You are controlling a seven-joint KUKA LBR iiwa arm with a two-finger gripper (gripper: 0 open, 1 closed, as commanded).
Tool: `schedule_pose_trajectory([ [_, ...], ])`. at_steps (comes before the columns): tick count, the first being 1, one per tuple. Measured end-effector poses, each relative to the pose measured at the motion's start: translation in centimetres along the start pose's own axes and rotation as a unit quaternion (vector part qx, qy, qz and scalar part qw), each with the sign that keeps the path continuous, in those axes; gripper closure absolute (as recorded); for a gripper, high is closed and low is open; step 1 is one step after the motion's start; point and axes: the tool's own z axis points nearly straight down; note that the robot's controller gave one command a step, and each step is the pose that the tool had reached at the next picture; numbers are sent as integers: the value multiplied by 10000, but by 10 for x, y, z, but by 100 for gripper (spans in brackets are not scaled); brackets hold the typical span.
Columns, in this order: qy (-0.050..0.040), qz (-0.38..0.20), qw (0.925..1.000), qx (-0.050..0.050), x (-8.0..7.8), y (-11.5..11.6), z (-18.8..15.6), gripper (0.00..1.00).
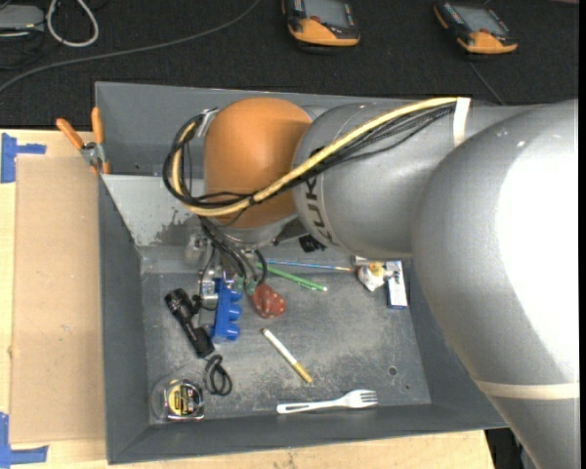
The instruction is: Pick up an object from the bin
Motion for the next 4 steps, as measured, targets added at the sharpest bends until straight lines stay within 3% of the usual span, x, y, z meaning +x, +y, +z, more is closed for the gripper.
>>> schedule_pose_trajectory([
  [1, -36, 23, 10000, -6, -2, -1, -5, 0],
  [2, -42, -1733, 9849, -4, -6, -13, 53, 0],
  [3, -41, -3258, 9454, 1, -6, -18, 29, 0],
  [4, -6, -5380, 8429, -2, 10, -62, 36, 0],
])
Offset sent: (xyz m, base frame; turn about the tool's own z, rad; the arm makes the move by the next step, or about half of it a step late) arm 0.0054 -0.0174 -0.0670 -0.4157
